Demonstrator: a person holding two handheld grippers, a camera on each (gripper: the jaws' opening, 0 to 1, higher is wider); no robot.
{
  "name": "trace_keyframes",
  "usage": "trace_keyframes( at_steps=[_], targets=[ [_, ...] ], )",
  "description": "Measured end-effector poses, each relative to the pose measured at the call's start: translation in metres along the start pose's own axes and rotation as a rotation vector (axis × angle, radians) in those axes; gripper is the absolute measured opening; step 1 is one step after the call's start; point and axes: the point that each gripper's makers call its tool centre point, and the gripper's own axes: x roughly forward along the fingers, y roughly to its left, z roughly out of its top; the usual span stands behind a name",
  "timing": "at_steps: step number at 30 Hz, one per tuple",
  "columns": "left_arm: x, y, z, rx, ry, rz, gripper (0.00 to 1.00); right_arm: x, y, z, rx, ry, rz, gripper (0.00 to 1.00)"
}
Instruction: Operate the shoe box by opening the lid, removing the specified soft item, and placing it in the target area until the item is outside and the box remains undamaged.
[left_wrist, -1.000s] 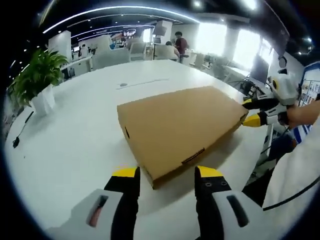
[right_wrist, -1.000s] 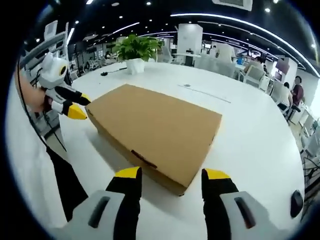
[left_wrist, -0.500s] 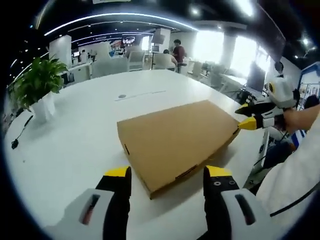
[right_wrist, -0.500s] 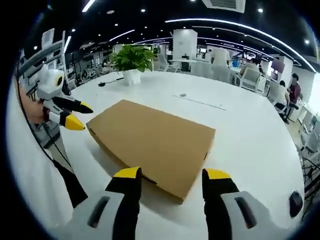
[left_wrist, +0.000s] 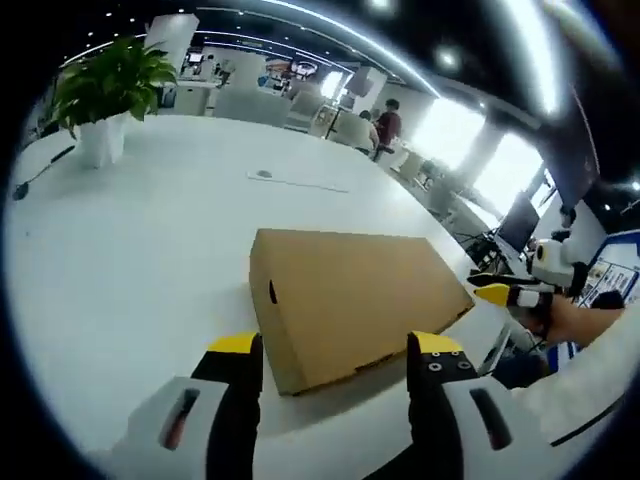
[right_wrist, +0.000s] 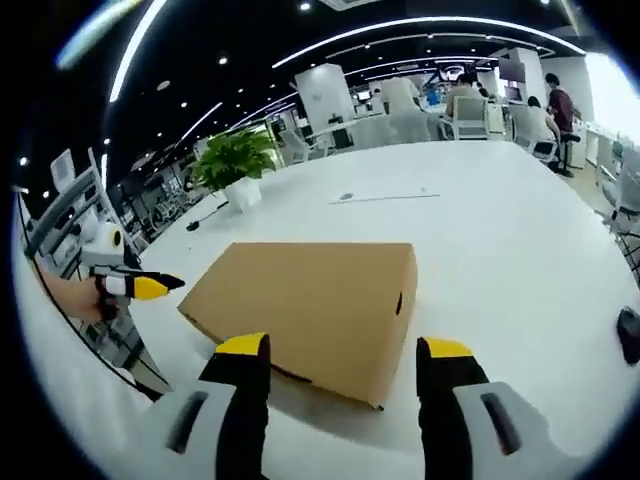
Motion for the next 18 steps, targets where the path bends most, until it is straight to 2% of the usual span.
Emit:
trace_keyframes(
  at_steps=[2, 3, 5, 6, 7, 8, 9, 11, 14, 15, 18],
  targets=[
    [-0.002, -0.008, 0.001, -0.083, -0.011, -0.068, 0.6, -0.001, 0.006, 0.0, 0.074, -0.01, 0.058, 0.44],
    [-0.003, -0.01, 0.001, -0.111, -0.015, -0.087, 0.59, -0.002, 0.004, 0.0, 0.089, -0.012, 0.058, 0.38],
    [-0.005, -0.017, -0.004, -0.223, 0.023, -0.15, 0.51, -0.003, 0.008, -0.004, 0.13, 0.001, 0.107, 0.33],
    [-0.006, -0.018, -0.005, -0.258, 0.024, -0.166, 0.52, -0.004, 0.008, -0.005, 0.169, 0.002, 0.112, 0.32],
    [-0.006, -0.014, -0.002, -0.264, -0.012, -0.162, 0.56, -0.004, 0.005, -0.004, 0.186, -0.011, 0.103, 0.34],
    [-0.006, -0.011, -0.005, -0.267, 0.004, -0.151, 0.62, -0.005, 0.005, -0.004, 0.189, -0.016, 0.105, 0.36],
    [-0.006, -0.008, -0.008, -0.269, 0.008, -0.135, 0.64, -0.007, 0.006, -0.002, 0.236, -0.025, 0.124, 0.4],
    [-0.009, -0.005, -0.01, -0.284, 0.009, -0.125, 0.69, -0.009, -0.001, -0.001, 0.295, -0.046, 0.114, 0.47],
    [-0.011, -0.008, -0.01, -0.365, -0.004, -0.155, 0.76, -0.012, -0.005, -0.005, 0.323, -0.024, 0.132, 0.41],
    [-0.013, -0.013, -0.009, -0.41, -0.008, -0.201, 0.76, -0.012, -0.006, -0.006, 0.338, -0.025, 0.158, 0.4],
    [-0.011, -0.012, -0.012, -0.415, -0.009, -0.202, 0.81, -0.014, -0.009, -0.007, 0.3, -0.04, 0.149, 0.35]
  ],
)
